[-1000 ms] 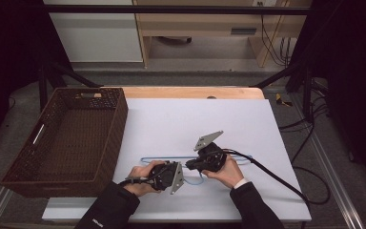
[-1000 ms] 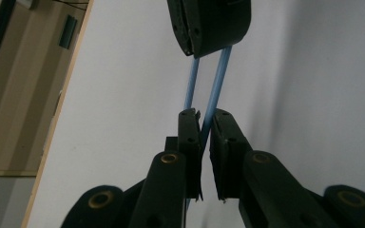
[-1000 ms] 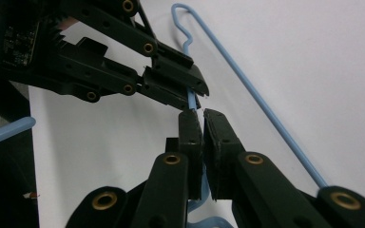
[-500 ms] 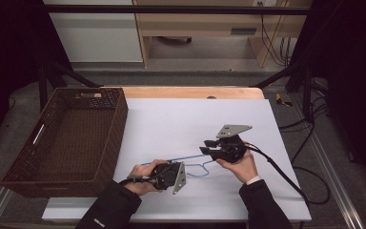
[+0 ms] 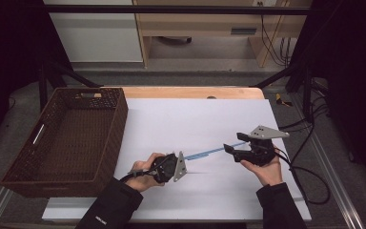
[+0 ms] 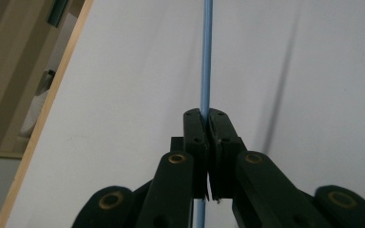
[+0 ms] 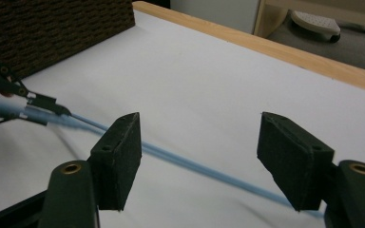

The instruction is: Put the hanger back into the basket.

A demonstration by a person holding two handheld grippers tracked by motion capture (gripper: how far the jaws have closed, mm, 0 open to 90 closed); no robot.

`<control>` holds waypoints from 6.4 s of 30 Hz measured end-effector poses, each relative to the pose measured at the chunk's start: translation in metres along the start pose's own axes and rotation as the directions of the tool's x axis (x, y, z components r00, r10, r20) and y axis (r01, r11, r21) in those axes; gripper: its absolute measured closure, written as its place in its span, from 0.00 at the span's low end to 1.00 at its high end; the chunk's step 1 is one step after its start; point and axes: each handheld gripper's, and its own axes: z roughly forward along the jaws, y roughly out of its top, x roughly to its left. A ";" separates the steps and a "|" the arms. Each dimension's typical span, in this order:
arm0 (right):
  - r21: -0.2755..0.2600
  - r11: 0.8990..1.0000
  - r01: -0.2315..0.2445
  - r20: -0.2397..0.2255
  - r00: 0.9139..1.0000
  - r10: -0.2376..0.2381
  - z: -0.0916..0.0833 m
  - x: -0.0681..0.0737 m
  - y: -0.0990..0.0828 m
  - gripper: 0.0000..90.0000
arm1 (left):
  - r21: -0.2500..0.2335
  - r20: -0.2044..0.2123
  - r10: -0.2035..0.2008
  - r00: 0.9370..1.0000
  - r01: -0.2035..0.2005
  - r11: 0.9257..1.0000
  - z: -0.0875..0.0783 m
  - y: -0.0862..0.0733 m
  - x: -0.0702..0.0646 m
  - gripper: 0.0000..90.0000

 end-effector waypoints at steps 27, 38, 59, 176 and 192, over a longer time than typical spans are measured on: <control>-0.019 1.000 -0.008 0.035 0.999 0.009 -0.028 0.004 -0.038 0.05 | -0.074 -0.006 -0.394 0.919 0.392 0.917 -0.058 -0.012 0.033 0.97; -0.045 0.998 -0.042 0.060 0.997 0.044 -0.040 -0.004 -0.046 0.05 | -0.107 -0.021 -0.479 0.878 0.474 0.874 -0.084 -0.014 0.045 0.97; -0.044 0.998 -0.047 0.071 0.996 0.050 -0.042 -0.006 -0.047 0.05 | -0.144 0.005 -0.519 0.855 0.514 0.846 -0.129 -0.017 0.076 0.97; -0.042 0.998 -0.043 0.077 0.996 0.046 -0.042 -0.006 -0.046 0.03 | 0.126 -0.186 -0.735 0.652 0.758 0.640 -0.153 -0.247 0.143 0.93; -0.046 0.998 -0.046 0.074 0.996 0.049 -0.042 -0.007 -0.047 0.03 | -0.140 -0.170 -0.792 0.587 0.781 0.609 -0.183 -0.218 0.124 0.47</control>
